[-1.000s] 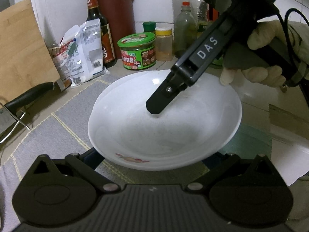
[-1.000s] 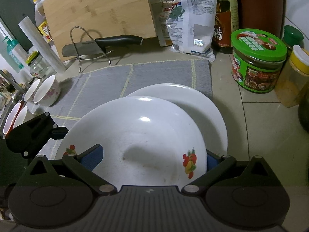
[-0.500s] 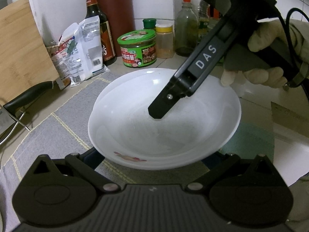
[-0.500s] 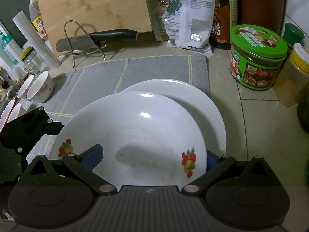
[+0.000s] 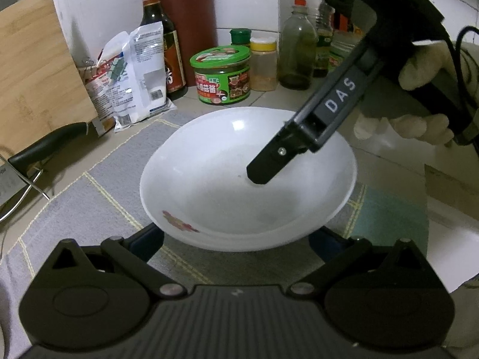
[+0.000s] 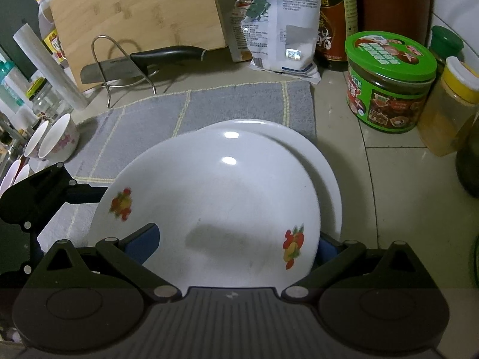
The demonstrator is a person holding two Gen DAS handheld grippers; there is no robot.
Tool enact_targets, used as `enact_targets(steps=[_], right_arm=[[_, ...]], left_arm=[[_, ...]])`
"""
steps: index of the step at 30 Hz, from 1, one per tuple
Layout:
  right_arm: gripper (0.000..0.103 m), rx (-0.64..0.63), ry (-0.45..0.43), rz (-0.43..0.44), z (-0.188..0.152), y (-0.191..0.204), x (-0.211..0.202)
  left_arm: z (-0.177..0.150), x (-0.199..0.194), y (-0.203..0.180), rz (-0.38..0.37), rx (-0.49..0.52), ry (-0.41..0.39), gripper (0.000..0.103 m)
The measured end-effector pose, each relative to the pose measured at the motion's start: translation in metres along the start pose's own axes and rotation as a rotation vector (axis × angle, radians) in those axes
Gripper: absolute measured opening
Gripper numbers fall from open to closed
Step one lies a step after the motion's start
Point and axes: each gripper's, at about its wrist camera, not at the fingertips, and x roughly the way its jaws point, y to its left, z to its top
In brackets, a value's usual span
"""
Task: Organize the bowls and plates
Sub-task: 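Lower the flower-print plate onto the plate stack with the right gripper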
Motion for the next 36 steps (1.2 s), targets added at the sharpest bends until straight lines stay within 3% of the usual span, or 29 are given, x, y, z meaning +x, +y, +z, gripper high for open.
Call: enact_targets(steps=[25, 36], right_arm=[[0.103, 0.011, 0.032, -0.04, 0.003, 0.006, -0.002], [0.103, -0.001, 0.038, -0.07, 0.004, 0.01, -0.004]], left_arm=[[0.004, 0.005, 0.008, -0.023, -0.006, 0.013, 0.103], [0.006, 0.003, 0.004, 0.009, 0.035, 0.012, 0.102]])
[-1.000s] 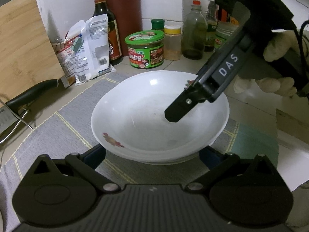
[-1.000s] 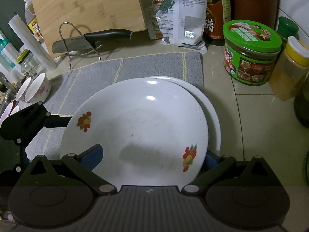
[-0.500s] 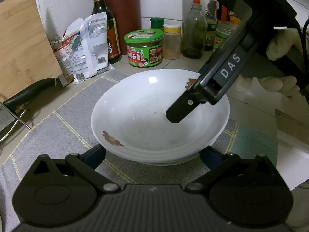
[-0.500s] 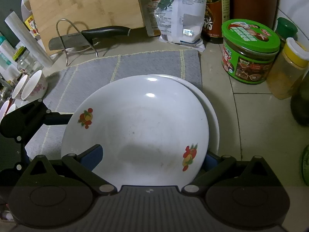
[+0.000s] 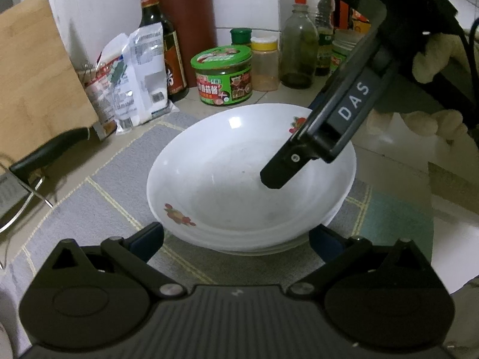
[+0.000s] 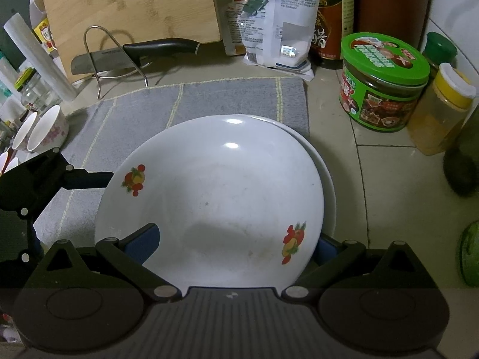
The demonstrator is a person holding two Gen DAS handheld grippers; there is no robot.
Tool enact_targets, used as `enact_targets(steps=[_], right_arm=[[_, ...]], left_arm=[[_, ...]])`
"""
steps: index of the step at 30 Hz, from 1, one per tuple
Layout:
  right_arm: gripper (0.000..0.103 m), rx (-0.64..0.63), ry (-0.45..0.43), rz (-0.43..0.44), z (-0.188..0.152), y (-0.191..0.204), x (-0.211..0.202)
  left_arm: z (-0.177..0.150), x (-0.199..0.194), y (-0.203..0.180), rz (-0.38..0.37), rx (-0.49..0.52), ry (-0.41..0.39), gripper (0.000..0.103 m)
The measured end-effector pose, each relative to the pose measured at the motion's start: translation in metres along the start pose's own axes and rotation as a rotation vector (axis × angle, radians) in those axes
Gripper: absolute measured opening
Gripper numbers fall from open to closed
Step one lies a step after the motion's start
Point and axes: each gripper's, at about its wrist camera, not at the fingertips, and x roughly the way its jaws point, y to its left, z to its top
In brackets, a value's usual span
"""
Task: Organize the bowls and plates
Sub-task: 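Lower the flower-print plate onto the plate stack with the right gripper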
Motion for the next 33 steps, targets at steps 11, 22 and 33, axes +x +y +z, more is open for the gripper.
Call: enact_targets(steps=[11, 22, 33], right_arm=[[0.103, -0.011, -0.005, -0.024, -0.001, 0.002, -0.004], [0.103, -0.038, -0.007, -0.053, -0.002, 0.007, -0.006], [0.103, -0.091, 0.0, -0.103, -0.004, 0.015, -0.006]], left_arm=[[0.005, 0.002, -0.007, 0.003, 0.049, -0.028, 0.102], [0.004, 0.001, -0.003, 0.008, 0.035, -0.018, 0.103], [0.003, 0.0, -0.007, 0.014, 0.031, -0.015, 0.103]])
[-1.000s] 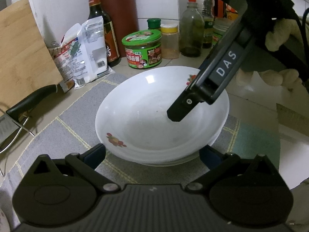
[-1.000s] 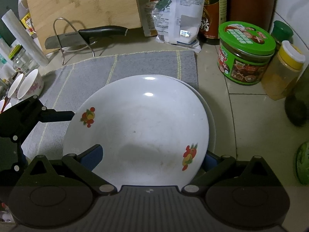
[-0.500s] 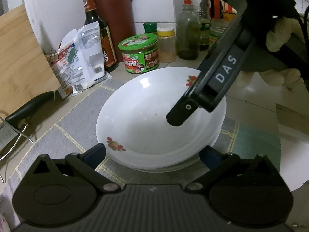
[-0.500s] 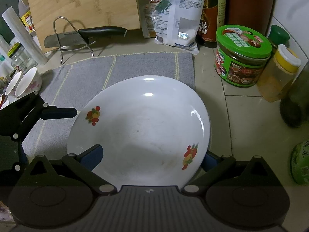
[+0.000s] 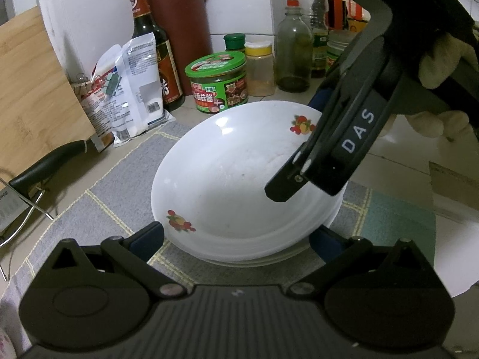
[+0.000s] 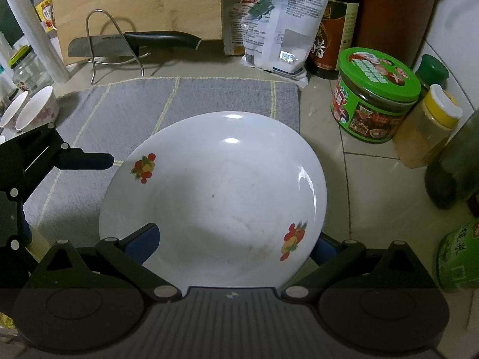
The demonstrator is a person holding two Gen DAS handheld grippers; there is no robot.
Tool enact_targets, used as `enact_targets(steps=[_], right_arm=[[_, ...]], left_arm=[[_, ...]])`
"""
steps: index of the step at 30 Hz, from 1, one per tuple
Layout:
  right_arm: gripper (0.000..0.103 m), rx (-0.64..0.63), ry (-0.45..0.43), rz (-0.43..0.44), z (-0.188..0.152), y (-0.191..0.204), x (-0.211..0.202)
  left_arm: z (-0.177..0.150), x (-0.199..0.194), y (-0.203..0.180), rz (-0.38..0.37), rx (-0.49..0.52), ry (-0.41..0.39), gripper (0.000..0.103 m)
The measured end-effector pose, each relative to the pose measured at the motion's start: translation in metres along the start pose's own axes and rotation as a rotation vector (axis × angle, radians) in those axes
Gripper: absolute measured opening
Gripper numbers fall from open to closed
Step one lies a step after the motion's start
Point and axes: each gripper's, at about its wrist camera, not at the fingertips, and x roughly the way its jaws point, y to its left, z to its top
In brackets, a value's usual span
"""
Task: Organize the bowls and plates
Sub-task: 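Lower the flower-print plate onto the plate stack with the right gripper, then open the right gripper and withdraw it from the plate stack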
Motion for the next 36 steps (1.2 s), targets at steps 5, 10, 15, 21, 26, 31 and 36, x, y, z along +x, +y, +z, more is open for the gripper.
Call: enact_targets(steps=[5, 10, 15, 21, 26, 31, 36], right_arm=[[0.103, -0.013, -0.001, -0.021, -0.003, 0.002, -0.003], [0.103, 0.0, 0.014, -0.035, -0.008, -0.001, -0.002], [0.103, -0.03, -0.019, -0.076, -0.016, 0.005, -0.009], [0.103, -0.049, -0.095, -0.077, -0.016, 0.016, -0.02], [0.103, -0.102, -0.165, -0.061, -0.011, 0.034, -0.027], [0.103, -0.157, -0.203, -0.008, 0.002, 0.054, -0.021], [0.103, -0.259, -0.243, 0.045, 0.015, 0.086, -0.01]], left_arm=[[0.0, 0.0, 0.0, -0.002, 0.001, 0.001, 0.103], [-0.002, 0.0, -0.003, -0.002, 0.01, 0.014, 0.103], [-0.003, -0.015, -0.001, 0.003, -0.035, -0.047, 0.102], [-0.011, -0.029, 0.012, 0.05, -0.14, -0.079, 0.102], [-0.021, -0.044, 0.022, 0.109, -0.214, -0.083, 0.102], [-0.038, -0.062, 0.035, 0.193, -0.318, -0.075, 0.102], [-0.063, -0.083, 0.047, 0.308, -0.442, -0.053, 0.102]])
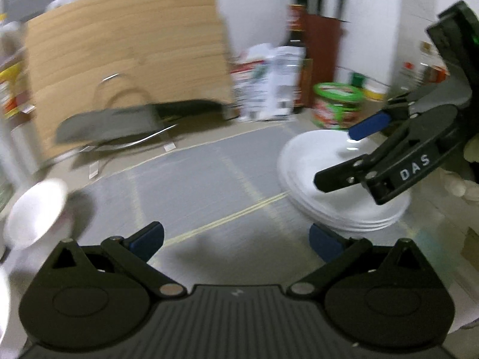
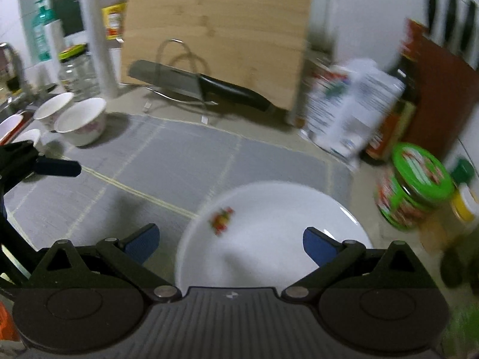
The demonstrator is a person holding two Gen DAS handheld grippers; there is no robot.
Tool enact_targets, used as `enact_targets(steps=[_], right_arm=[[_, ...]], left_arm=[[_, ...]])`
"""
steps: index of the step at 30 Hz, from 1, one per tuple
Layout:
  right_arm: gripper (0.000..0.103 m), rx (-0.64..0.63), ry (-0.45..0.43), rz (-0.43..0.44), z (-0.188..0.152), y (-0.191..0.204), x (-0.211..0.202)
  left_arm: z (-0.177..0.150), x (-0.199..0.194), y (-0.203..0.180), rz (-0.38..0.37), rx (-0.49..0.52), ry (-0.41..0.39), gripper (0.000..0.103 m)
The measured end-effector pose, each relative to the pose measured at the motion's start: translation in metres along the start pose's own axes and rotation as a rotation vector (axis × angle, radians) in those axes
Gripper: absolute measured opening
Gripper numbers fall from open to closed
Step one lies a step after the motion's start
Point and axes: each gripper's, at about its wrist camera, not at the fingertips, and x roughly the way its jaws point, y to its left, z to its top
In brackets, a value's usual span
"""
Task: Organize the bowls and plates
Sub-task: 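Open the right gripper and withdraw it from the plate stack, then move the left gripper to a white bowl and close on its rim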
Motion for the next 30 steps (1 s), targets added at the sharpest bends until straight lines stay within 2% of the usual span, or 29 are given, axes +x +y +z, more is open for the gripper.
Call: enact_targets(steps=[5, 11, 21, 30], right_arm=[[0.103, -0.064, -0.018, 0.101, 0.015, 0.035, 0.013], [0.103, -0.104, -0.015, 0.15, 0.026, 0.086, 0.033], [0.103, -0.146, 0.001, 0.184, 0.022, 0.182, 0.057], [0.103, -0.201, 0.032, 0.237, 0.025, 0.264, 0.094]], left_arm=[[-0.024, -0.022, 0.03, 0.105, -0.105, 0.014, 0.102], [-0.056, -0.048, 0.071, 0.182, -0.198, 0.032, 0.102], [-0.103, -0.097, 0.147, 0.236, -0.243, 0.043, 0.102], [-0.12, -0.113, 0.211, 0.283, -0.244, 0.041, 0.102]])
